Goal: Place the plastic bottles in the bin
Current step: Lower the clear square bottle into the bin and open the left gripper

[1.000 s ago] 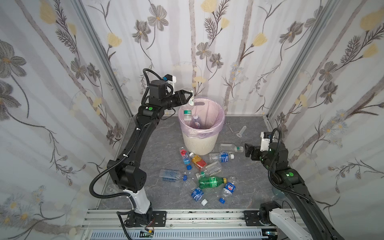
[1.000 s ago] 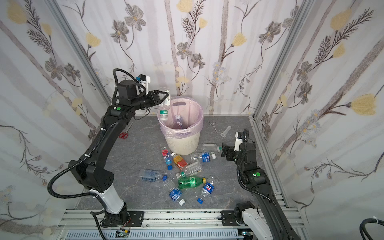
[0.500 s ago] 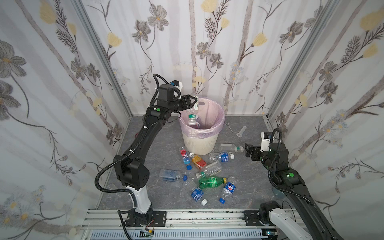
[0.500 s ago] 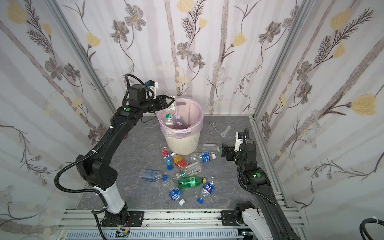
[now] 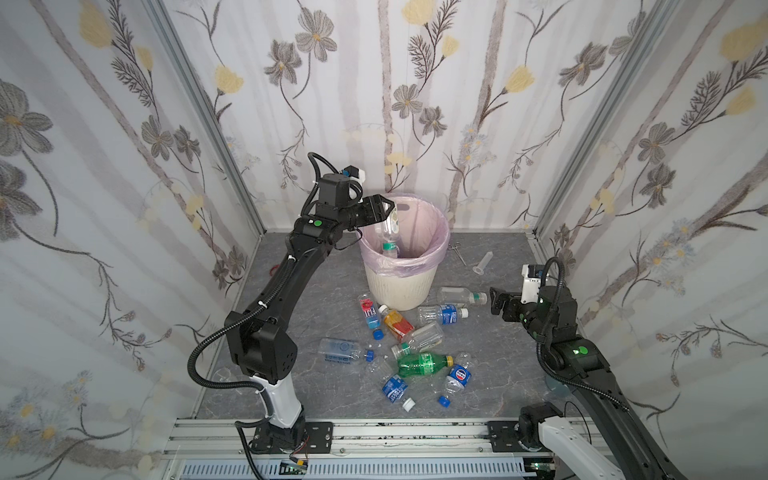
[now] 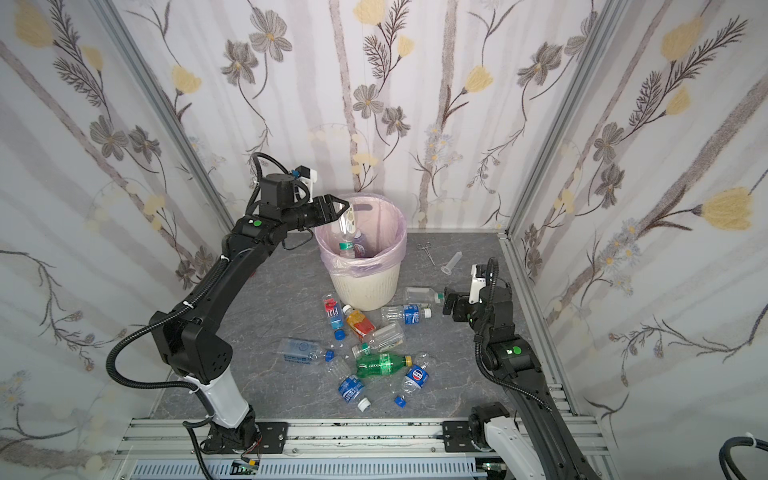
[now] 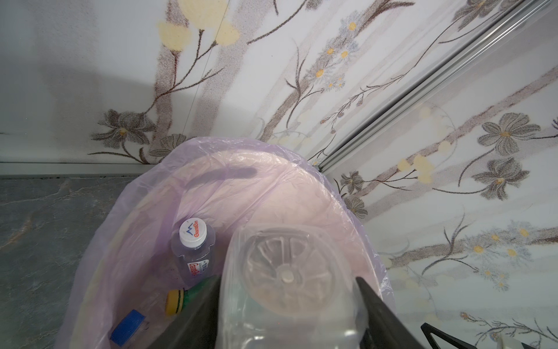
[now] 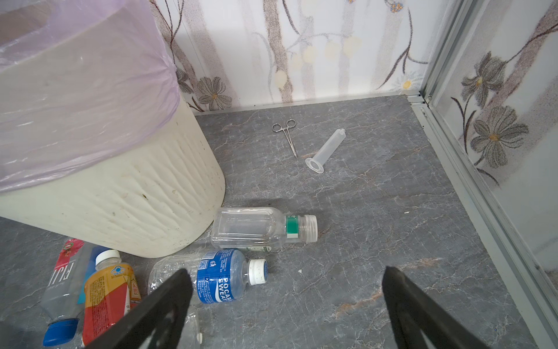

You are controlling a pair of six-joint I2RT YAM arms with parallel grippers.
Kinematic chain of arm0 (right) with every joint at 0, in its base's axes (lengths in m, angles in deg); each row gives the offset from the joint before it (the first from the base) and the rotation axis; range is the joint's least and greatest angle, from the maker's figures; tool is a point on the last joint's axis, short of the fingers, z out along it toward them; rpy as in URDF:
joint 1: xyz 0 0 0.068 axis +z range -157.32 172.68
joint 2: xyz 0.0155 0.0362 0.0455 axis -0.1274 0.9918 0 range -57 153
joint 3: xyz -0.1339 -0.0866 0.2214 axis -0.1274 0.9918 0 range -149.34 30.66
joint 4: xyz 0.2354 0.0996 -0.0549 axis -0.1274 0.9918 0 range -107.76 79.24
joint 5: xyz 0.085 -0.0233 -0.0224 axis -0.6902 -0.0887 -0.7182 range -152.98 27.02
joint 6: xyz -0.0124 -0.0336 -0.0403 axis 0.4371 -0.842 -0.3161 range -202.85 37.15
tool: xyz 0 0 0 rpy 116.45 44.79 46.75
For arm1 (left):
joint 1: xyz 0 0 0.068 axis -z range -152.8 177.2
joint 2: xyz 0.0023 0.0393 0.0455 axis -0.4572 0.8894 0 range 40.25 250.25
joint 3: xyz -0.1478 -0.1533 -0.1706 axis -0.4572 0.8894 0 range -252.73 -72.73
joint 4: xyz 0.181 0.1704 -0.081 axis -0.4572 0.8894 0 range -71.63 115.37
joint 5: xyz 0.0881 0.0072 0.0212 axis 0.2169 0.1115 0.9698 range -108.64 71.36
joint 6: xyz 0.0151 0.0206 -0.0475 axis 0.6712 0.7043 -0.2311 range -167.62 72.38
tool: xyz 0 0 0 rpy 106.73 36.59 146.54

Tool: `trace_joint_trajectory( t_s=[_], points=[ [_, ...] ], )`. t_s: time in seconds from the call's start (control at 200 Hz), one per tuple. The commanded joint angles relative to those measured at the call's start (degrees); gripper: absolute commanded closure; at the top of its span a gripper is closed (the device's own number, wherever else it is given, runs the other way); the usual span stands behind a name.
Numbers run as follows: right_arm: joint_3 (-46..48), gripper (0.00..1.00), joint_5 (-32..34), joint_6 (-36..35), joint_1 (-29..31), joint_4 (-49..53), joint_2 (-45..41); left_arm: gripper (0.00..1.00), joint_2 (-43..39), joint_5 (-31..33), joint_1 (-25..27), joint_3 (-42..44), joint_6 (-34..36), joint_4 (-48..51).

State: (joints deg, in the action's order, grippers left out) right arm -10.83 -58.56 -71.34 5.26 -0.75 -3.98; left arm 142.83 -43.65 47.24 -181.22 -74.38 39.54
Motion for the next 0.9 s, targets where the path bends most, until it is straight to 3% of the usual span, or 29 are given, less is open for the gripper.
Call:
trace_joint_trajectory(
  t_s=[0.0, 0.295, 0.535, 0.62, 0.895],
  points=[
    [0.09, 0.01, -0.03, 0.06, -0.02, -2.42, -0.1, 0.29, -0.91, 0.8, -0.02, -0.21, 0.7, -1.96],
    [0.1, 0.01, -0.68, 0.09, -0.01, -2.92, 0.12, 0.22, -6.57, 2.02, -1.13, 2.59, 3.44, -1.83],
    [0.19, 0.01, -1.22, 0.09, -0.05, -3.42, 0.51, 0.16, -18.51, 5.05, -4.66, 19.19, 5.44, -1.27],
    [0.19, 0.01, -1.35, 0.07, -0.01, -3.68, 0.6, 0.09, -23.21, 3.99, -6.06, 25.34, 7.18, 0.22],
    [0.89, 0.01, -2.49, 0.7, -0.05, -4.83, 1.3, 0.04, -30.25, 4.88, -6.1, 31.63, 16.08, 12.83]
  ],
)
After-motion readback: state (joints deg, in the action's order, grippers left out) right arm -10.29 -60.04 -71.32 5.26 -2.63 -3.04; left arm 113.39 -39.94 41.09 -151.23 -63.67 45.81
